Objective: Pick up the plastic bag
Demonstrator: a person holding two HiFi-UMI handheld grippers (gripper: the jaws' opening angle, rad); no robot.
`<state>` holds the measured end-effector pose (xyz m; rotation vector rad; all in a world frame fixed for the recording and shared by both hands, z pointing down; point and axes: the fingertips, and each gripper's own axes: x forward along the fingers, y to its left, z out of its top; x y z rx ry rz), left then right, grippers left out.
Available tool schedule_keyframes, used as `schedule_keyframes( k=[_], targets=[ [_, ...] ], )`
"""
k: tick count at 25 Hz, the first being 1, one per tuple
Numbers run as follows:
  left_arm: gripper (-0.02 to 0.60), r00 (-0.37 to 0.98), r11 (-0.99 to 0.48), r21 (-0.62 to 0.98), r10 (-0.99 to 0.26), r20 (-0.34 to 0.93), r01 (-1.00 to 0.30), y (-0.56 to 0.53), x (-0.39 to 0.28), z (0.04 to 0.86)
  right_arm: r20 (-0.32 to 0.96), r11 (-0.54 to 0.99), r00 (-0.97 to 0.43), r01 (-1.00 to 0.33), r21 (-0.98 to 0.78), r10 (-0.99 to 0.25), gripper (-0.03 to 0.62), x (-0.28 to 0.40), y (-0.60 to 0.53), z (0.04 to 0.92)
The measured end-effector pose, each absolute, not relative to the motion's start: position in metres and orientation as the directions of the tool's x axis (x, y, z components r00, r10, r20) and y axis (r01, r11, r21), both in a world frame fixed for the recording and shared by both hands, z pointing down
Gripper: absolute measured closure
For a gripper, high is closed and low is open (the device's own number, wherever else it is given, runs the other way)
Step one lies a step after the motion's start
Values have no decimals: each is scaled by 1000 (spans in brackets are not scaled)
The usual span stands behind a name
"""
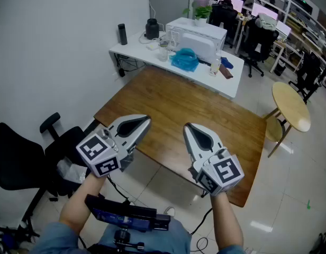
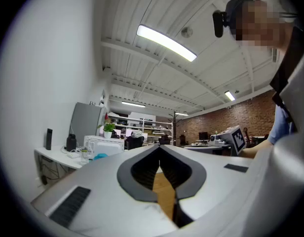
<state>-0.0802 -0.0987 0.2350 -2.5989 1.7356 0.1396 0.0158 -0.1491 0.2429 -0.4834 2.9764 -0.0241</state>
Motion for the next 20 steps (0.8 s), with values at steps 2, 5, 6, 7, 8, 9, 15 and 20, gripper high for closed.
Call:
schedule_keyframes(
  k=[2,5,6,7,8,9,15,20],
  targets=[
    [572,340,-344,36,-937,-81,-938,-94,-90,236,-124,960,-952,-277,-44,-280,574,2,-143,245],
    [570,271,-275,33,-959,-85,-961,-80,-105,241,-122,976,-969,-206,-71,-213,574,-23,-130,254],
    [566,243,-246,31,-966,-84,-969,-73,-111,244,-120,981,-976,-172,-85,-182,574,-34,-124,258],
    [566,211,-214,27,-974,-81,-977,-64,-117,247,-117,986,-982,-134,-98,-146,574,-45,-117,262],
    [566,174,-176,21,-982,-78,-984,-54,-124,251,-115,990,-988,-94,-109,-106,573,-57,-109,267],
    [565,133,-134,13,-988,-74,-991,-43,-131,255,-113,992,-991,-51,-116,-64,572,-69,-101,271],
    [555,-167,167,9,-983,-77,-986,47,-188,279,-98,961,-975,212,-178,197,571,-141,-30,301],
    [555,-386,384,45,-919,-80,-922,133,-238,298,-108,899,-928,372,-230,356,569,-196,45,318]
  ],
)
